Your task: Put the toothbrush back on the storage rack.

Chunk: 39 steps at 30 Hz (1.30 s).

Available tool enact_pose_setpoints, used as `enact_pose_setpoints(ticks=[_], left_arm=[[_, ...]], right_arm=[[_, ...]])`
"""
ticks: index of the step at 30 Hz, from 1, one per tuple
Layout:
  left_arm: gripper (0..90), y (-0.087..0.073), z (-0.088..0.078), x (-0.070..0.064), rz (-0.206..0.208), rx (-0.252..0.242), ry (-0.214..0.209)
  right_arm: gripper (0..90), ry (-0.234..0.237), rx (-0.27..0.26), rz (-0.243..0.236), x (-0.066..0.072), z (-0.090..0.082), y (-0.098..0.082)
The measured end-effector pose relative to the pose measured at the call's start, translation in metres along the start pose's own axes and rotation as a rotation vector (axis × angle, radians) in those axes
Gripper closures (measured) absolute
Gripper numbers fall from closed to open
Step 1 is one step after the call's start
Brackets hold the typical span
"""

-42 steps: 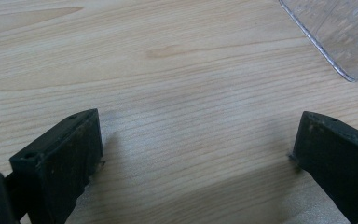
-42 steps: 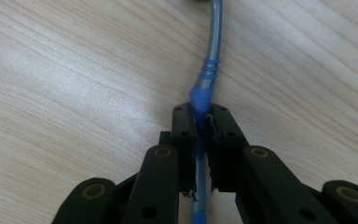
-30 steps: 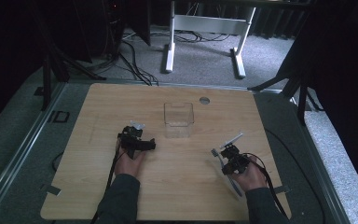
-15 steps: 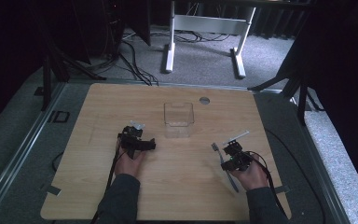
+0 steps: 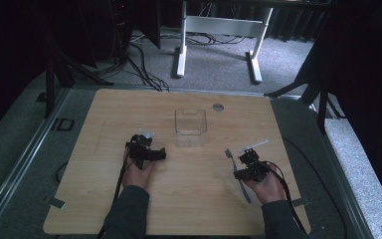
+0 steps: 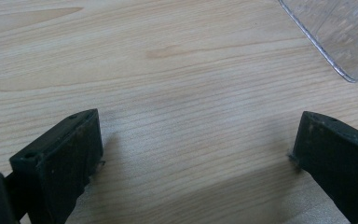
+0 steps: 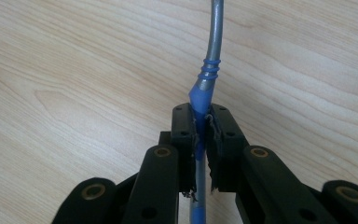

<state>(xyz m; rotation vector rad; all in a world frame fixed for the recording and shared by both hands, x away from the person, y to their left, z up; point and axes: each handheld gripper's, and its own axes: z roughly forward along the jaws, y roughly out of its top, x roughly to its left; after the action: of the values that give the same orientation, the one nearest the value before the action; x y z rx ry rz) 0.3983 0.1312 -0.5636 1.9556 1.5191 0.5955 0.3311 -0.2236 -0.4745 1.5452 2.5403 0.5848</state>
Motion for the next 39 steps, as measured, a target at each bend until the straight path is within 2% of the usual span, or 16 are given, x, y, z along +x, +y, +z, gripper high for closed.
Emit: enact_pose_setpoints(ticks=[13,19,26,34,39], left_arm=[[1.5,0.000,0.000,0.000,0.000,0.000,0.000],[1.5,0.000,0.000,0.000,0.000,0.000,0.000],[1.5,0.000,0.000,0.000,0.000,0.000,0.000],[1.5,0.000,0.000,0.000,0.000,-0.001,0.000],[1.5,0.000,0.000,0.000,0.000,0.000,0.000]], right_arm=[[82.0,0.020,-0.064,0.015,-0.001,-0.003,0.001],[82.0,0.034,-0.112,0.027,0.000,-0.005,0.002],[82.0,0.041,-0.162,0.007,0.003,-0.011,0.004],[82.0,0.037,-0.215,0.008,0.004,-0.016,0.005],[82.0,0.055,-0.243,0.018,0.004,-0.019,0.006]])
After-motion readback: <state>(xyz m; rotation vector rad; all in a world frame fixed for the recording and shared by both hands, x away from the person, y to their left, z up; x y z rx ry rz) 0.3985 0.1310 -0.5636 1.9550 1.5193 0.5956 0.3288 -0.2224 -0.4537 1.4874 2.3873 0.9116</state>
